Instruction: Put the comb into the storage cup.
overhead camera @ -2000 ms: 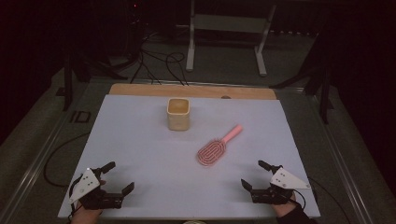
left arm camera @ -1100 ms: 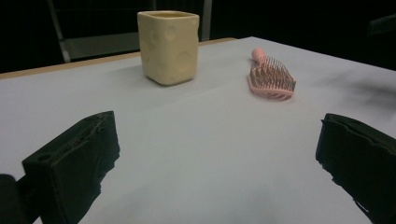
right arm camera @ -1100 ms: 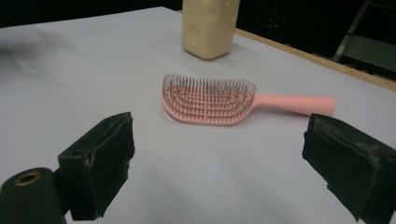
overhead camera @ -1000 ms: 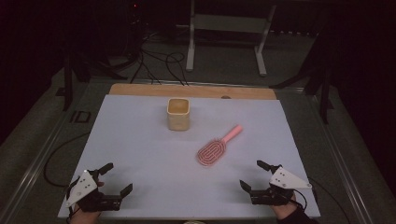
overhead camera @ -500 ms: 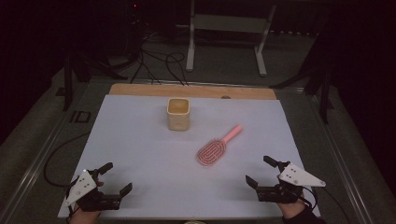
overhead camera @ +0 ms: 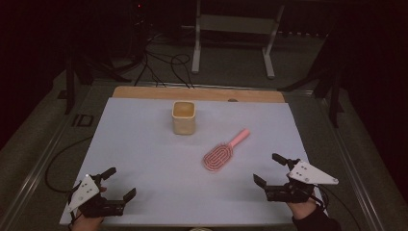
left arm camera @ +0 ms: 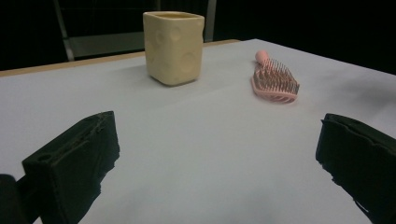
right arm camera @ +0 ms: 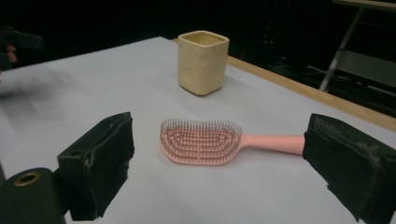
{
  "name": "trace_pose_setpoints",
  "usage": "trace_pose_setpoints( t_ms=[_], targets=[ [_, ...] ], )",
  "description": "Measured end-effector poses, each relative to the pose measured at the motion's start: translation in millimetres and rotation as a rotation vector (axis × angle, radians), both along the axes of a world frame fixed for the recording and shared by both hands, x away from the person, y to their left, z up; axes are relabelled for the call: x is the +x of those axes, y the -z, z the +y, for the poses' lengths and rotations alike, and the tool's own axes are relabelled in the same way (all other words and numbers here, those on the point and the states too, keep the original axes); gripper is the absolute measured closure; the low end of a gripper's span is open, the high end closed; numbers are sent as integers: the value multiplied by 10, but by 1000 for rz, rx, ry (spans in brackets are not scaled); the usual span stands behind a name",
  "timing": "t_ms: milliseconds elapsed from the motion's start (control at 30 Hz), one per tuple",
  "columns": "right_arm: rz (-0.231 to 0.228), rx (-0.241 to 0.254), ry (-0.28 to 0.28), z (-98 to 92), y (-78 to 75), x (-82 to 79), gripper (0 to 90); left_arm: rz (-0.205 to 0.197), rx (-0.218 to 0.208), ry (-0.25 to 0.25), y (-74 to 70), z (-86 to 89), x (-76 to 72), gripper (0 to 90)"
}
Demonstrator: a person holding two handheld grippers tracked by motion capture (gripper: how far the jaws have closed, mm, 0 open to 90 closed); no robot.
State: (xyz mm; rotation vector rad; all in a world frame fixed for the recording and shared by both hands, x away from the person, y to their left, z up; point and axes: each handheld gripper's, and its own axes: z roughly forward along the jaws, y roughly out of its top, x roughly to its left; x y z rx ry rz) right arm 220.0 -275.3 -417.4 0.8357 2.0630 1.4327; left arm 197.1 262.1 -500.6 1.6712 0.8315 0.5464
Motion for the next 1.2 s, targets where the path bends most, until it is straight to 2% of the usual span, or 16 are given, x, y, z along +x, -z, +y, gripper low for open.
trace_pose_setpoints(
  t_ms=[367,600,767,1033,1200],
  targets=[
    [-6,-14,-15,115,-149,198,85,2,0,2,-1,1,4,3],
    [-1,-27,-24,189,-189,350,84,5,-2,4,-1,0,3,4],
    [4,-44,-28,225,-179,459,85,5,-2,5,-1,-3,4,3],
    [54,-53,-46,278,-89,658,85,6,2,8,1,-7,5,3],
    [65,-63,-44,298,-45,784,85,6,2,9,2,-10,7,3]
  ],
)
